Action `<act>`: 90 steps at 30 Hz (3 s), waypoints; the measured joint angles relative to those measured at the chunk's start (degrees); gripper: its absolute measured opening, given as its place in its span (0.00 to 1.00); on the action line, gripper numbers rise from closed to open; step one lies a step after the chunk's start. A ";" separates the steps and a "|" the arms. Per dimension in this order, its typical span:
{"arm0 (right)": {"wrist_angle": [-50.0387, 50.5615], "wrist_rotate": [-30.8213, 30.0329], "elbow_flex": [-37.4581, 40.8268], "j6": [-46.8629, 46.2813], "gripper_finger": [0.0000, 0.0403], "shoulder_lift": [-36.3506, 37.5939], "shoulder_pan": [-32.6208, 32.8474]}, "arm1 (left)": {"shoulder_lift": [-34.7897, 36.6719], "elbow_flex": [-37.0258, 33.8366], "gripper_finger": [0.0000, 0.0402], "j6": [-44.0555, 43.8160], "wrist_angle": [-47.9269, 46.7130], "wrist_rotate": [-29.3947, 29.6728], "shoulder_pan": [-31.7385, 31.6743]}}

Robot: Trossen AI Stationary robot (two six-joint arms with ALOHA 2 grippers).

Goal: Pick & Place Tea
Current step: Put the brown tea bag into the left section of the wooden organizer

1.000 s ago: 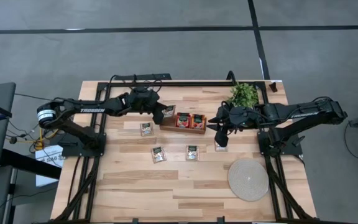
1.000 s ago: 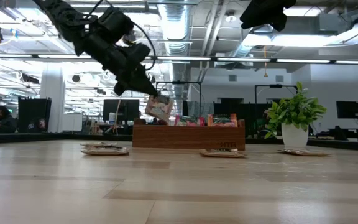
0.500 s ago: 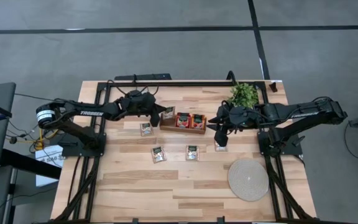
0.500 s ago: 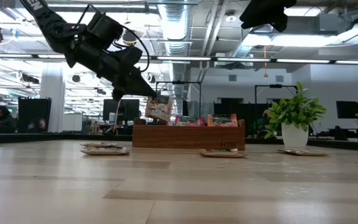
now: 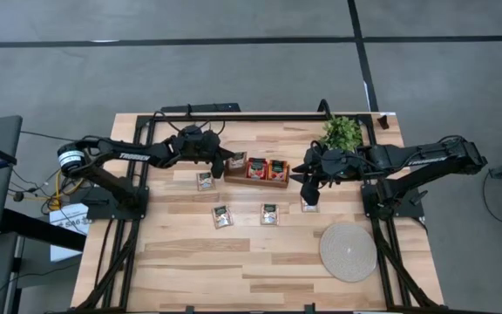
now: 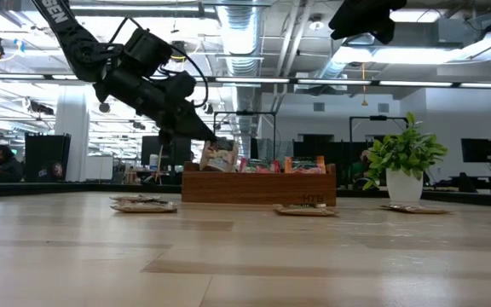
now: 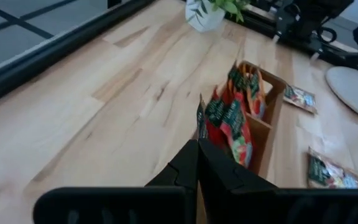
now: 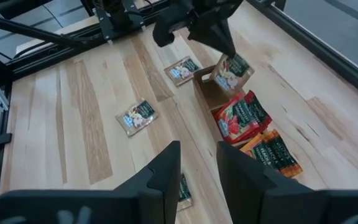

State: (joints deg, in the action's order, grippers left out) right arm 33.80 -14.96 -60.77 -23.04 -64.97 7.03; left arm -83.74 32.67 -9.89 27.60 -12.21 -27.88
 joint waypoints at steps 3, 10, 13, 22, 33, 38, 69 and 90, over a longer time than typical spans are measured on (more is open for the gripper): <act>-0.02 0.00 0.00 -0.53 0.24 0.00 0.00 | 0.02 0.02 0.00 0.27 0.71 -0.37 -0.52; -0.02 -0.01 0.00 -0.53 0.24 0.00 -0.02 | -0.73 0.06 0.00 0.66 1.16 -0.56 -0.78; -0.02 -0.02 0.00 -0.53 0.24 0.00 -0.03 | -2.59 0.09 0.00 0.43 2.08 -1.32 -0.78; -0.02 0.00 0.00 -0.55 0.24 0.00 0.00 | -5.59 0.07 0.00 2.51 6.93 -1.40 -0.85; -0.04 -0.05 0.00 -0.55 0.24 0.00 -0.42 | -6.34 0.07 0.00 1.68 5.86 -2.05 -1.02; -0.03 -0.09 0.00 -0.55 0.24 0.00 -0.42 | -6.34 0.07 0.00 1.60 5.80 -1.07 -1.02; -0.04 -0.02 0.00 -0.51 0.24 0.00 -0.42 | -6.34 0.07 0.11 1.29 5.48 0.12 -1.02; -0.02 0.01 0.00 -0.32 0.24 0.00 -0.42 | 15.21 0.17 0.18 4.20 -17.00 5.21 -1.02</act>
State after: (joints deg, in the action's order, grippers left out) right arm 33.78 -14.95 -60.77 -23.36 -64.97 6.61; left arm -68.54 32.84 -5.69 10.61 -7.01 -28.91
